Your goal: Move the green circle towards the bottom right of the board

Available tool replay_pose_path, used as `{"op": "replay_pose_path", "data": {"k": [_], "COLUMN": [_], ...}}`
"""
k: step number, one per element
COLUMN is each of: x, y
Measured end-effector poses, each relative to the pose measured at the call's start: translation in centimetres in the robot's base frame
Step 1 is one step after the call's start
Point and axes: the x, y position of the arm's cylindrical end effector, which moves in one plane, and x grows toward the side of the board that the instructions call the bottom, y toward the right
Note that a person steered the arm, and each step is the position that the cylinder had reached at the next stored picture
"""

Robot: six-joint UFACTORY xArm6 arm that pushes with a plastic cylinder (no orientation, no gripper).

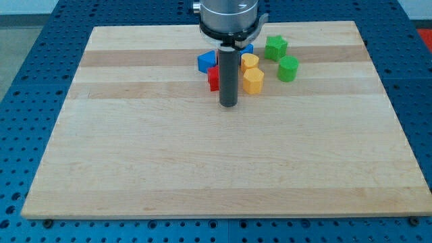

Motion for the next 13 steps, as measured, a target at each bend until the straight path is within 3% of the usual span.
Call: {"op": "replay_pose_path", "data": {"k": [1, 2, 5, 6, 7, 9, 10, 11, 12, 13], "x": [0.0, -1.6, -2.9, -6.1, -8.4, -8.6, -12.1, -15.1, -14.5, -9.1], "y": [0.3, 4.2, 4.0, 4.4, 8.9, 17.6, 14.4, 14.7, 20.4, 24.7]}}
